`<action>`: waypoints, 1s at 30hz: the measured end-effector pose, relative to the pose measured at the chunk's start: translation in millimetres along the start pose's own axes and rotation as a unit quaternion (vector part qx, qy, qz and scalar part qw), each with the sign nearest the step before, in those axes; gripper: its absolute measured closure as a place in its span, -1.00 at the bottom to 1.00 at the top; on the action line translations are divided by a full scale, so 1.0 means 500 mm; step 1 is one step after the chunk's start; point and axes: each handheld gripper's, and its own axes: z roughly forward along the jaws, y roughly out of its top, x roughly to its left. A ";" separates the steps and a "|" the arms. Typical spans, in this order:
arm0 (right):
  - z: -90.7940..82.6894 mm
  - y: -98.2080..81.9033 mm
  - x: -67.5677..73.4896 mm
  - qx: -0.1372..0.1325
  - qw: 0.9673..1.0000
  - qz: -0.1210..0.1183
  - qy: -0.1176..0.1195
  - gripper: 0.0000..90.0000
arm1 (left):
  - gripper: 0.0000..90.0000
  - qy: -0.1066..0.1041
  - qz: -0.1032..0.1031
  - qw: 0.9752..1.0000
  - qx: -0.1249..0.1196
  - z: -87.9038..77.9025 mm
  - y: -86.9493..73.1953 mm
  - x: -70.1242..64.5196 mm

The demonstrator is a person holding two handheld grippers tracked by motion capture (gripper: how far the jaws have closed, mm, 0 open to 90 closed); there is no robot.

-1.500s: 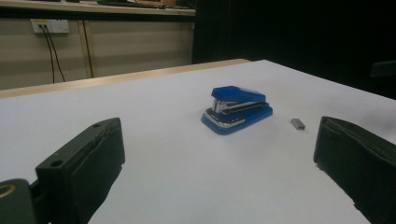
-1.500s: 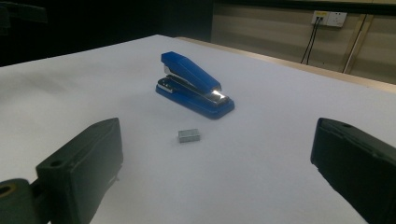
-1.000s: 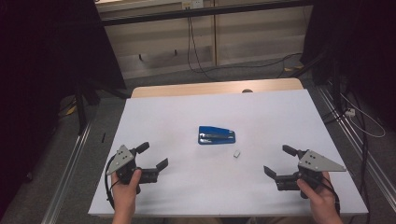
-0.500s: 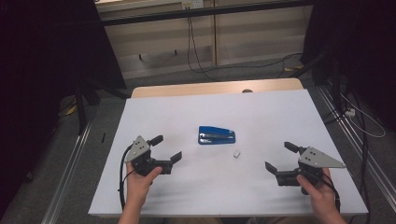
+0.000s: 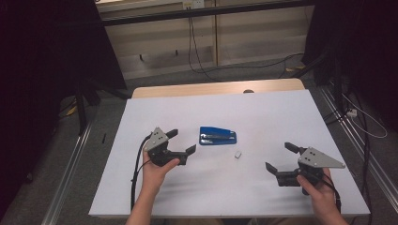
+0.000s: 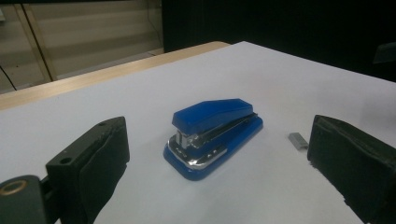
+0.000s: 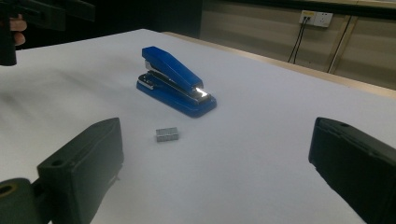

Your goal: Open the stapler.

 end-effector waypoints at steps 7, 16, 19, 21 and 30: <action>0.000 -0.001 -0.001 0.001 1.000 0.003 0.000 -0.94 | -0.82 -0.003 0.000 1.000 0.015 0.043 0.002 0.010; 0.000 -0.002 -0.001 0.002 1.000 0.002 0.001 -0.94 | -0.73 -0.011 0.002 0.999 0.030 0.092 0.004 0.019; 0.000 -0.002 -0.001 0.002 1.000 0.004 0.001 -0.94 | -0.71 -0.009 0.008 0.999 0.042 0.106 0.004 0.024; 0.000 -0.002 -0.001 0.003 1.000 0.005 0.002 -0.94 | -0.68 -0.012 0.008 0.999 0.049 0.116 0.004 0.026; 0.000 -0.002 -0.001 0.003 1.000 0.004 0.005 -0.94 | -0.59 -0.025 -0.005 0.997 0.078 0.161 -0.005 0.043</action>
